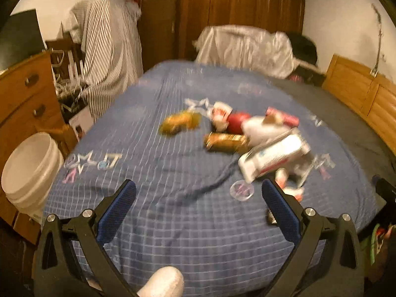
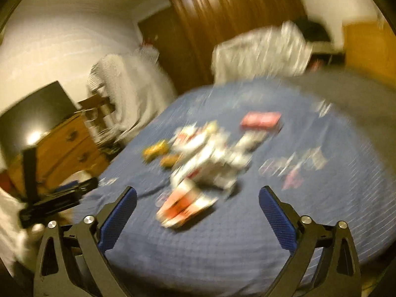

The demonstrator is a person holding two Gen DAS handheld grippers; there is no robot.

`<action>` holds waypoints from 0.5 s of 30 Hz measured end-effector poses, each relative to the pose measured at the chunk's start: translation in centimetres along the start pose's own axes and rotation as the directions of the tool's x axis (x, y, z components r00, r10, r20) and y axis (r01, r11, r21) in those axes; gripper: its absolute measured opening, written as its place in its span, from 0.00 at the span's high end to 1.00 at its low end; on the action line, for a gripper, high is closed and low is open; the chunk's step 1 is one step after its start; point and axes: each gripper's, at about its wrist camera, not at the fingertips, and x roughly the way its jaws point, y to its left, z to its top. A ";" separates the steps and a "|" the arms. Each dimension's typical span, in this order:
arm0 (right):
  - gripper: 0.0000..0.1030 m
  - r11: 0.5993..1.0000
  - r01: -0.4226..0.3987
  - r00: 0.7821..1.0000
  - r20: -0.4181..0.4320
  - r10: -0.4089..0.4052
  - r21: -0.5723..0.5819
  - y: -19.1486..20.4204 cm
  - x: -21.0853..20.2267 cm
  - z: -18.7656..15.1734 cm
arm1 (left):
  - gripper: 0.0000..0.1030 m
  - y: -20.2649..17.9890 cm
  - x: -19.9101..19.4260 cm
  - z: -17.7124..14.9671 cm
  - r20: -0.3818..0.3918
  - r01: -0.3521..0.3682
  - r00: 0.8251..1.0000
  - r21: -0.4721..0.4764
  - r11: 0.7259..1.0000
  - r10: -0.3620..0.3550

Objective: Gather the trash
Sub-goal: 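Grasp the white medicine box with the left tool while the right tool grasps the orange-white paper cup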

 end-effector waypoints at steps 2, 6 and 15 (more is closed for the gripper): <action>0.22 0.989 -0.098 0.985 -0.132 0.113 0.114 -0.8 3.6 -1.2 | 0.05 0.6 1.1 -0.3 -0.044 -0.007 0.999 0.004 1.000 0.007; 0.38 0.977 -0.114 0.956 -0.247 0.157 0.177 -0.1 8.8 -3.0 | 0.05 1.5 2.5 -0.8 -0.091 0.020 0.996 -0.026 0.999 -0.022; 0.41 0.960 -0.013 0.954 -0.285 0.095 0.279 -0.8 14.9 -4.4 | 0.09 -1.6 5.7 0.1 -0.111 0.139 0.985 0.083 0.987 -0.129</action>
